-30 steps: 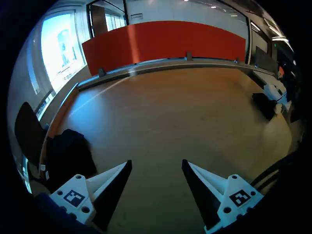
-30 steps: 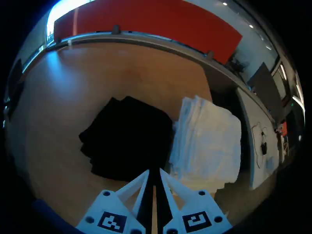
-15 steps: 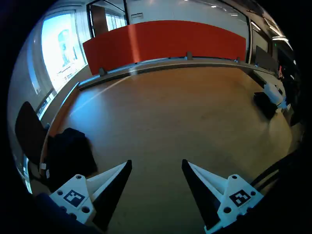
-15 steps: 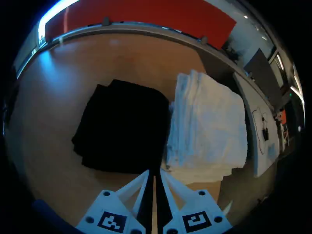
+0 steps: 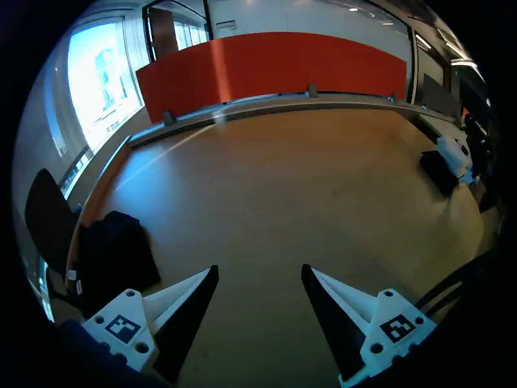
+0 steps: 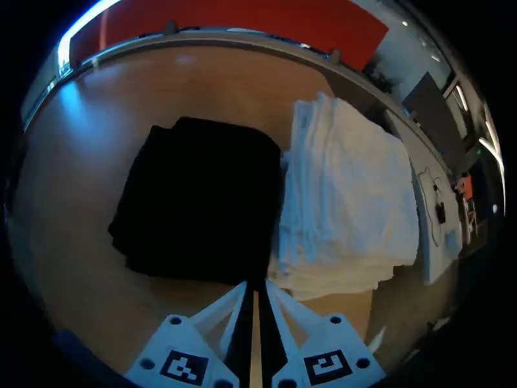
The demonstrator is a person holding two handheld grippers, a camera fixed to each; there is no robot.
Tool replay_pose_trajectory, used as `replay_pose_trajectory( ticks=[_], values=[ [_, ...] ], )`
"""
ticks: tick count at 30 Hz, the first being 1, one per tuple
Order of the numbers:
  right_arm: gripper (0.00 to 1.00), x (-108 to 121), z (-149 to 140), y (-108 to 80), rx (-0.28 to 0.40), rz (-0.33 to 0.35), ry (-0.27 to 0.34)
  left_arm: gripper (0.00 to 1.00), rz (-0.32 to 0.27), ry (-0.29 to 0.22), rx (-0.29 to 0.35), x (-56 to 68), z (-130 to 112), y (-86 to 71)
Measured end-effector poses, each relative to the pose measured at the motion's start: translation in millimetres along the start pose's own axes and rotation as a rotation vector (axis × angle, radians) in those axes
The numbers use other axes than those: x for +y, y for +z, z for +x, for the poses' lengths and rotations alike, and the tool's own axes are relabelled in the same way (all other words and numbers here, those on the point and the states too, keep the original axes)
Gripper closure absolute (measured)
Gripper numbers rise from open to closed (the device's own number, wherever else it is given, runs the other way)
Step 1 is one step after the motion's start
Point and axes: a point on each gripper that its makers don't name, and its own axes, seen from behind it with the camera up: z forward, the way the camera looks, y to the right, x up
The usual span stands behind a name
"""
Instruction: Fold towel
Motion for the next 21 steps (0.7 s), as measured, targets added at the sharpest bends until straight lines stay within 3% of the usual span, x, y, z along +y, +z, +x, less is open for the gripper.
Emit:
replay_pose_trajectory(
  ticks=[21],
  values=[
    [0.9,8.3,-8.2,3.4,0.007,-0.036,0.058,0.05,-0.004,0.008,-0.002,0.7,-0.4,-1.0]
  ],
)
